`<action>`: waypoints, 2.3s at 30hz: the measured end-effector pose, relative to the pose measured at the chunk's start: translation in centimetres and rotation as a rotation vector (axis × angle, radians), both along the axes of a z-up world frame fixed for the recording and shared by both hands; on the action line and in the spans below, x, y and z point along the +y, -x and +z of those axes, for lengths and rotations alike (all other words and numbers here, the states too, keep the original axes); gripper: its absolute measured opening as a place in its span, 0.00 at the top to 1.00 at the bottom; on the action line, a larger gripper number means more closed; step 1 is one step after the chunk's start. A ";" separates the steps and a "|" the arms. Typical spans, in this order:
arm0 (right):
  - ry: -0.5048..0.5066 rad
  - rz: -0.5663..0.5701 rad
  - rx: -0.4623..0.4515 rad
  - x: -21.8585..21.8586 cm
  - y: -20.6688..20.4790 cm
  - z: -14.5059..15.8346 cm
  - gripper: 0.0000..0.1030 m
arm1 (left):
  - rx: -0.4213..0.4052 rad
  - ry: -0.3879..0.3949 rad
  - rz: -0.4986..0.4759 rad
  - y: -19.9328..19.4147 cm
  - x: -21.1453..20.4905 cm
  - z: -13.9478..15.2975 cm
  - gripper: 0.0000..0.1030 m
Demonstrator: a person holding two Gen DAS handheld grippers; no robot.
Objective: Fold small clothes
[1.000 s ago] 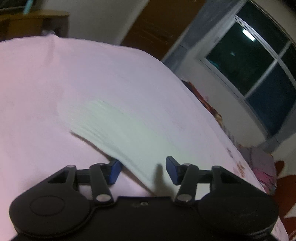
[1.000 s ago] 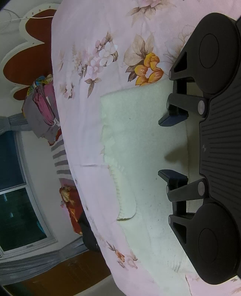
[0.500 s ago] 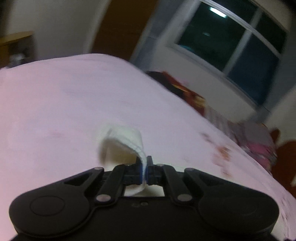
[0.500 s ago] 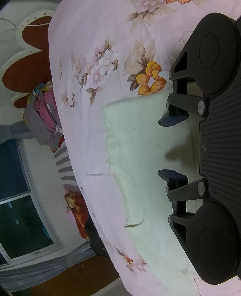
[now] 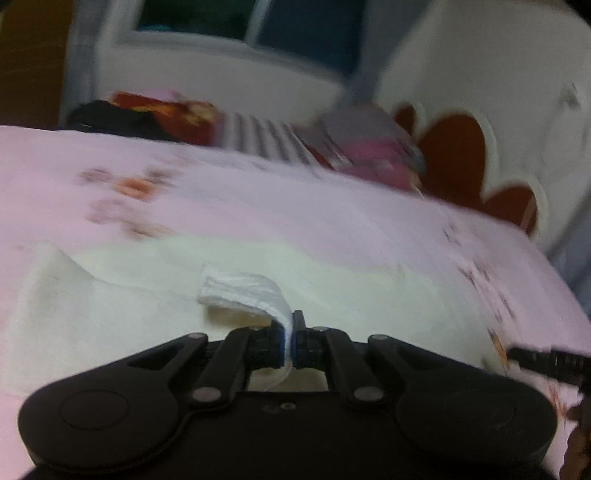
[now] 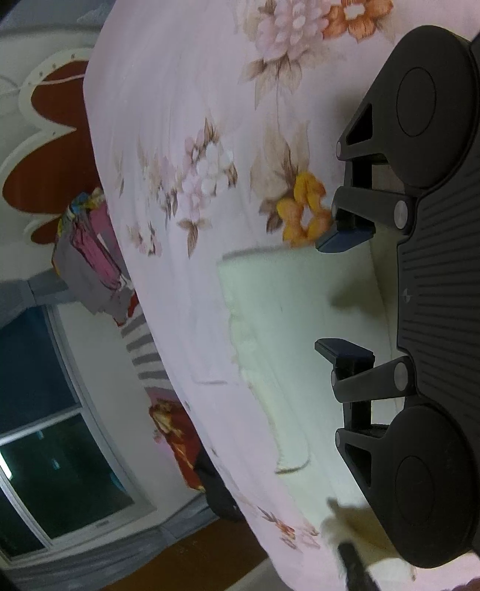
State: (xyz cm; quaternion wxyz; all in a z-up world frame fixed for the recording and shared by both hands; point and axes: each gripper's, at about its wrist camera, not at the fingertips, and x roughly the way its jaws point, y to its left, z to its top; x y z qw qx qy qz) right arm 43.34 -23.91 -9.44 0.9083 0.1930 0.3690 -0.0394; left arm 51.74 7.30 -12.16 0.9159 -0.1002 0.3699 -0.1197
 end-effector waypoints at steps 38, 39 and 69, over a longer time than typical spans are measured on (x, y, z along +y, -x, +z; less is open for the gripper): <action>-0.112 0.245 -0.006 8.2 -5.4 -0.3 0.96 | 0.112 -0.112 0.199 4.2 9.2 -3.4 0.46; -0.098 0.203 -0.035 7.0 -5.1 0.4 0.96 | 0.114 -0.110 0.201 4.0 9.3 -3.3 0.50; -0.031 0.066 0.039 -1.0 -1.6 -1.8 0.95 | 0.117 -0.174 0.126 2.8 8.8 -3.3 0.73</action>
